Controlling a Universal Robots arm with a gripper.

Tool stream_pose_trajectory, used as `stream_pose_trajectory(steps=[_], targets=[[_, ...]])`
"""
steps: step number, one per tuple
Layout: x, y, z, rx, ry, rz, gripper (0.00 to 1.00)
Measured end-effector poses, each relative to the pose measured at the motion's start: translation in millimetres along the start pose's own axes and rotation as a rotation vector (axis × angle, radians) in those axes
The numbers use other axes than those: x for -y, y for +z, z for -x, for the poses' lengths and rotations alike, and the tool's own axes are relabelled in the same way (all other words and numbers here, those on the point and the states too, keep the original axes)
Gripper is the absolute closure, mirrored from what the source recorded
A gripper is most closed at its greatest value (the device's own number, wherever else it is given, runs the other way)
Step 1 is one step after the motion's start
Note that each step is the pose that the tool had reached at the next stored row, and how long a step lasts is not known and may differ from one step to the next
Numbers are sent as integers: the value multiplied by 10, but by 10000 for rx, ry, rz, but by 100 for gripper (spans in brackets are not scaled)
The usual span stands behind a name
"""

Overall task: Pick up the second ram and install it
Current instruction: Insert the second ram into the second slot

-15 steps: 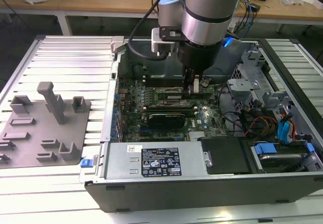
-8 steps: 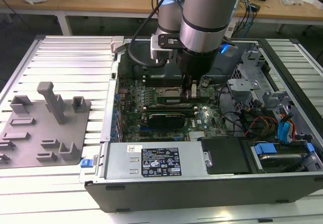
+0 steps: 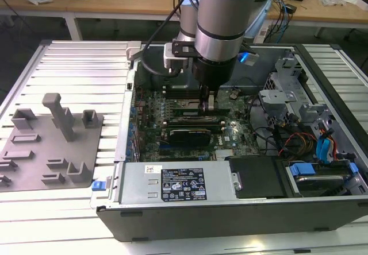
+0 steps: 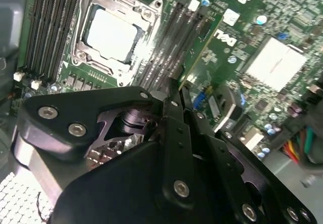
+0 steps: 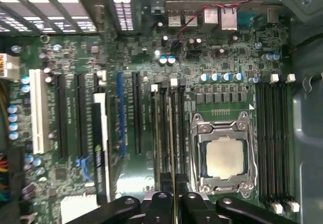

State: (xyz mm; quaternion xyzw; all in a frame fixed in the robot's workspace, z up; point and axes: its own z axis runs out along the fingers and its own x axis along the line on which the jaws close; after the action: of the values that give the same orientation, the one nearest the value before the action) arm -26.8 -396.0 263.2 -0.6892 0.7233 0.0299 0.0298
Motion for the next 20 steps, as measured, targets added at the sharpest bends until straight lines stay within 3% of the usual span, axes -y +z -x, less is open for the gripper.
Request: stream_pose_trajectory(steps=[3,5,8,20], targets=[[-30,71,34,0,33,-3,86],[-42,166,44,0,73,-5,86],[-50,250,57,-3,125,-11,86],[-90,378,73,-70,180,-19,86]])
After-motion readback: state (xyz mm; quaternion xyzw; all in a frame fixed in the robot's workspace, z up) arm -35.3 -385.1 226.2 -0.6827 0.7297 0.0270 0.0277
